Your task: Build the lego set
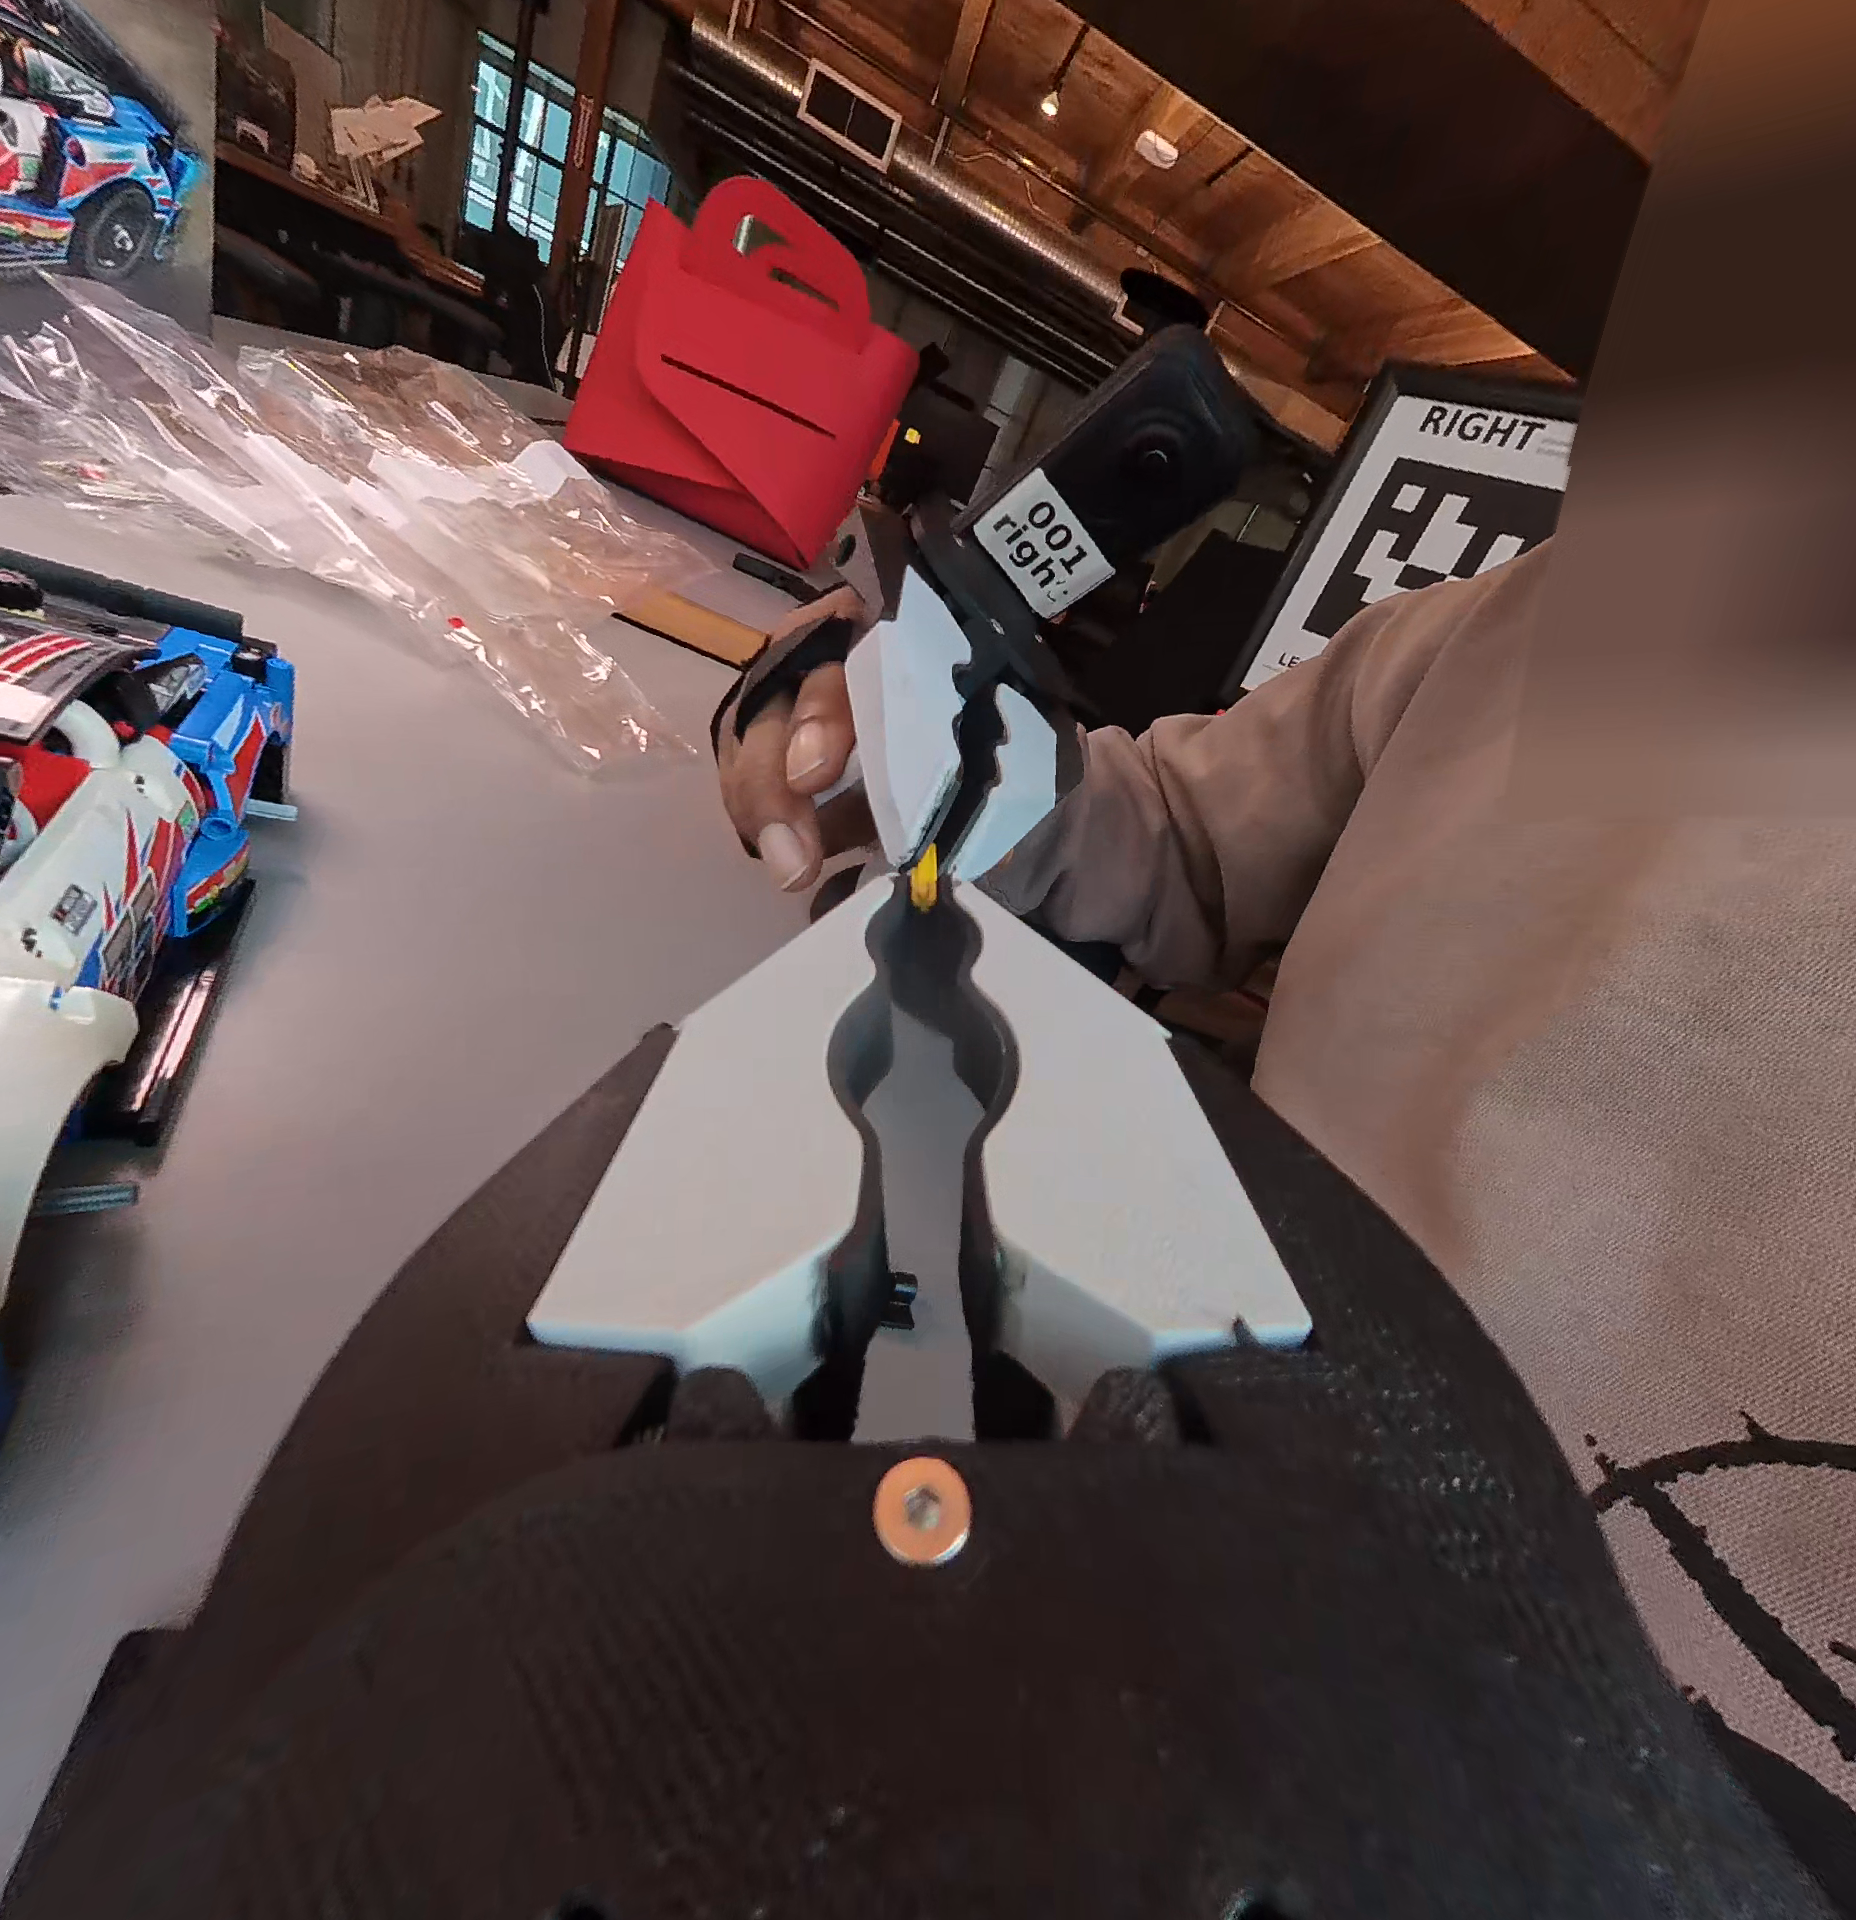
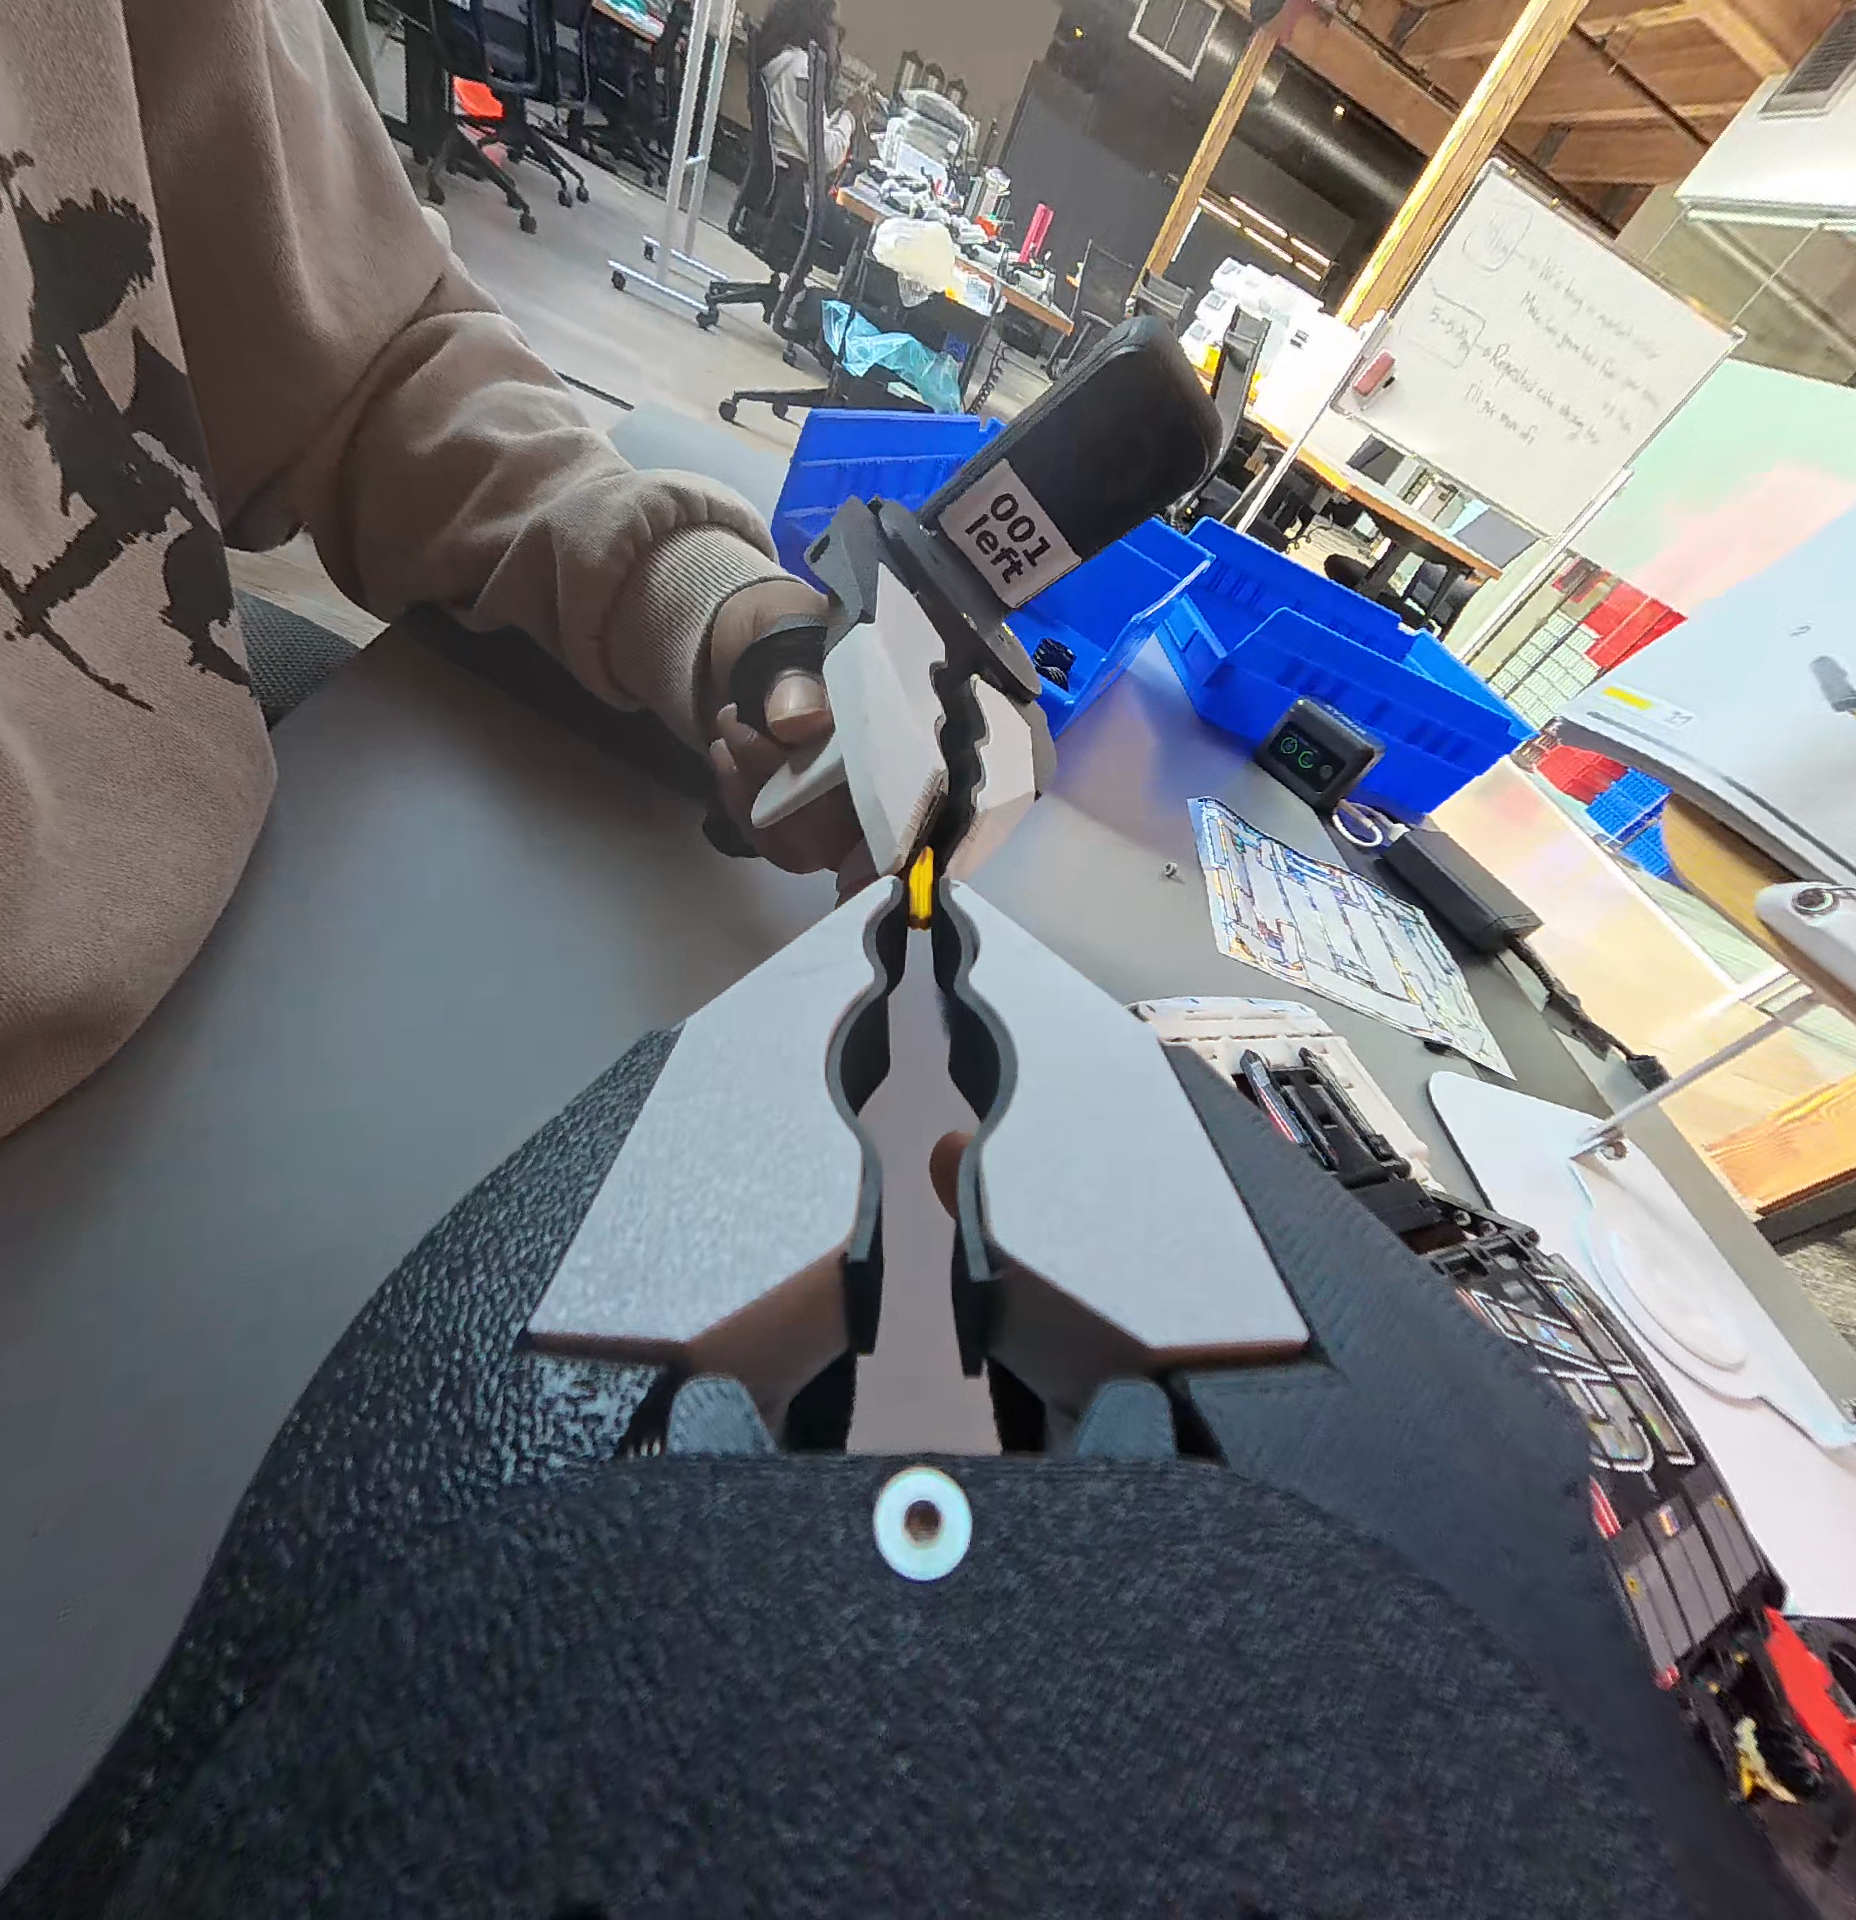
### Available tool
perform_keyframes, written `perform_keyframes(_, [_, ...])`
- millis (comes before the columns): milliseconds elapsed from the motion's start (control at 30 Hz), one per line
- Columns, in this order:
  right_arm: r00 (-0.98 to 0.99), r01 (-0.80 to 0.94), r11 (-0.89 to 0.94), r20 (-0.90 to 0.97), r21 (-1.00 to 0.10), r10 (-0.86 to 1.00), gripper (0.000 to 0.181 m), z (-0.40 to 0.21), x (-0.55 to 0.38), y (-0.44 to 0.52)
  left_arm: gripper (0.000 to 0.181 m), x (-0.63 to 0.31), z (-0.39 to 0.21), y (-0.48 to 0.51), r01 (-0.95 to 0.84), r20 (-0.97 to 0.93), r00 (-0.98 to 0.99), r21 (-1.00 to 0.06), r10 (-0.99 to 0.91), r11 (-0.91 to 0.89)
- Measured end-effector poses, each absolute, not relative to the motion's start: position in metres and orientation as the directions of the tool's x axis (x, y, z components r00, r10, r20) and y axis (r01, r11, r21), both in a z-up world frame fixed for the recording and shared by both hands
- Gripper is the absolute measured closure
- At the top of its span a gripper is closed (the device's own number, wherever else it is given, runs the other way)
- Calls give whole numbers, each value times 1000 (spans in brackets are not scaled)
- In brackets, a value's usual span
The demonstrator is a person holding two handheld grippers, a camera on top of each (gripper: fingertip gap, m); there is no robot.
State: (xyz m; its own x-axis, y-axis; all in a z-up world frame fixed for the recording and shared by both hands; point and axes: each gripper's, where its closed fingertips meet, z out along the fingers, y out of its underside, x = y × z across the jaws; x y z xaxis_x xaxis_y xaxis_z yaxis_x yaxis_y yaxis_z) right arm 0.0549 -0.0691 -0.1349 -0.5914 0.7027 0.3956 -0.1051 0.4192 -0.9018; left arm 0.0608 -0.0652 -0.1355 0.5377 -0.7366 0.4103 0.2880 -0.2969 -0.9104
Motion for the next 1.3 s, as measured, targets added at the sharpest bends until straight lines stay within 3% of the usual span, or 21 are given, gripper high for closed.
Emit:
perform_keyframes(100, [-602,-66,417,369,-907,708,179,-141,54,-63,176,58,-142,-65,258,419,551,-908,-722,-330])
perform_keyframes(133, [-597,-44,423,364,-905,715,179,-144,53,-56,165,54,-148,-64,221,412,574,-910,-708,-350])
perform_keyframes(300, [-572,70,388,282,-919,770,180,-163,58,-23,154,35,-221,-73,-219,192,747,-833,-637,-509])
perform_keyframes(500, [-574,138,415,269,-899,774,179,-185,63,-16,155,38,-258,-78,-494,28,743,-652,-669,-575])
perform_keyframes(733, [-616,166,406,227,-899,754,179,-195,71,-22,165,47,-261,-79,-617,14,683,-524,-730,-587])
perform_keyframes(833, [-643,162,419,227,-893,732,180,-200,76,-30,170,50,-261,-74,-603,14,664,-581,-748,-547])
perform_keyframes(1033, [-685,110,483,286,-869,670,180,-201,85,-49,170,79,-231,-66,-349,126,600,-848,-790,-400])
perform_keyframes(1300, [-701,110,481,275,-870,658,179,-203,86,-53,170,80,-217,-65,-239,189,571,-893,-799,-381])
